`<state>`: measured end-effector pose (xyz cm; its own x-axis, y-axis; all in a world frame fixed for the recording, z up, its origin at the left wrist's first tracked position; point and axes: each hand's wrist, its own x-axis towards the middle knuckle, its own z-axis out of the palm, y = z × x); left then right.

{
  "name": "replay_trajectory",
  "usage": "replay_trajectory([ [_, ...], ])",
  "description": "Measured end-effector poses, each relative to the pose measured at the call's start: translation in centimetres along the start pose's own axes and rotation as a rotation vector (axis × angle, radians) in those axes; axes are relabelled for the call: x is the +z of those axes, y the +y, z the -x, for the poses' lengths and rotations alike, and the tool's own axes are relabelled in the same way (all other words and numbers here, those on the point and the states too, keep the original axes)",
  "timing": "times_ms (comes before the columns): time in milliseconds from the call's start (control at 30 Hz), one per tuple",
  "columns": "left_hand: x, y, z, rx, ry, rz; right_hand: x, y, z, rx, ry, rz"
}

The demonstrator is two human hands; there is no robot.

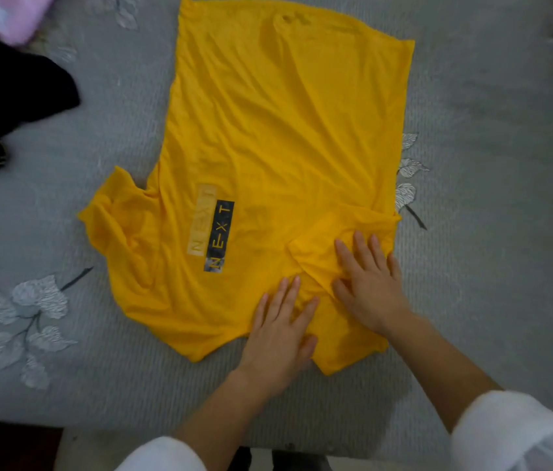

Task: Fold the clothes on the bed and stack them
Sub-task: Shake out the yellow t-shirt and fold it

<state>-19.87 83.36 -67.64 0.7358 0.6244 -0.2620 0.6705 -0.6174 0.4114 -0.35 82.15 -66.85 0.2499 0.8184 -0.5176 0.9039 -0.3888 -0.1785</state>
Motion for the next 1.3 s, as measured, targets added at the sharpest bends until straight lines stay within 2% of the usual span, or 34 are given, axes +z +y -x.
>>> replay_trajectory([
  [133, -2.2, -5.1, 1.7, -0.152, 0.079, 0.115, -0.1, -4.6, -0.2, -0.078, 0.107, 0.085],
  [200, -4.1, -8.1, 2.3, -0.327, 0.164, 0.205, 0.2, -8.0, -0.6, -0.151, 0.086, 0.102],
  [400, -9.0, -17.4, 4.2, -0.965, 0.636, 0.612, 1.7, -17.3, -2.5, -0.39, -0.009, 0.157],
  [467, -9.5, -20.0, 4.3, -1.105, 0.72, 0.733, 2.1, -18.9, -3.2, -0.445, -0.037, 0.191],
  [567, -10.1, -22.0, 3.3, -1.099, 0.764, 0.826, 2.2, -19.4, -4.4, -0.419, -0.071, 0.245],
  [733, -10.7, -22.5, 0.5, -1.051, 0.692, 0.807, 1.7, -18.8, -5.2, -0.313, -0.159, 0.261],
  [833, -11.1, -23.6, 0.5, -1.144, 0.806, 0.89, 1.7, -19.3, -5.2, -0.306, -0.175, 0.294],
  [900, -11.2, -24.6, 1.3, -1.244, 0.956, 1.107, 1.5, -19.5, -5.2, -0.301, -0.18, 0.312],
  [967, -11.3, -25.4, 2.3, -1.294, 1.034, 1.464, 1.5, -19.5, -5.2, -0.298, -0.188, 0.322],
  [1033, -11.3, -26.0, 3.3, -1.266, 0.966, 1.763, 1.5, -19.4, -5.2, -0.3, -0.193, 0.335],
  [1100, -11.4, -26.2, 3.9, -1.204, 0.868, 1.921, 1.6, -19.3, -5.3, -0.303, -0.2, 0.334],
  [1200, -12.3, -26.4, 3.4, -1.185, 0.746, 1.923, 1.7, -19.1, -5.4, -0.303, -0.206, 0.327],
  [1300, -13.3, -27.1, 2.5, -1.31, 0.736, 1.824, 1.8, -19.2, -5.5, -0.302, -0.216, 0.326],
])
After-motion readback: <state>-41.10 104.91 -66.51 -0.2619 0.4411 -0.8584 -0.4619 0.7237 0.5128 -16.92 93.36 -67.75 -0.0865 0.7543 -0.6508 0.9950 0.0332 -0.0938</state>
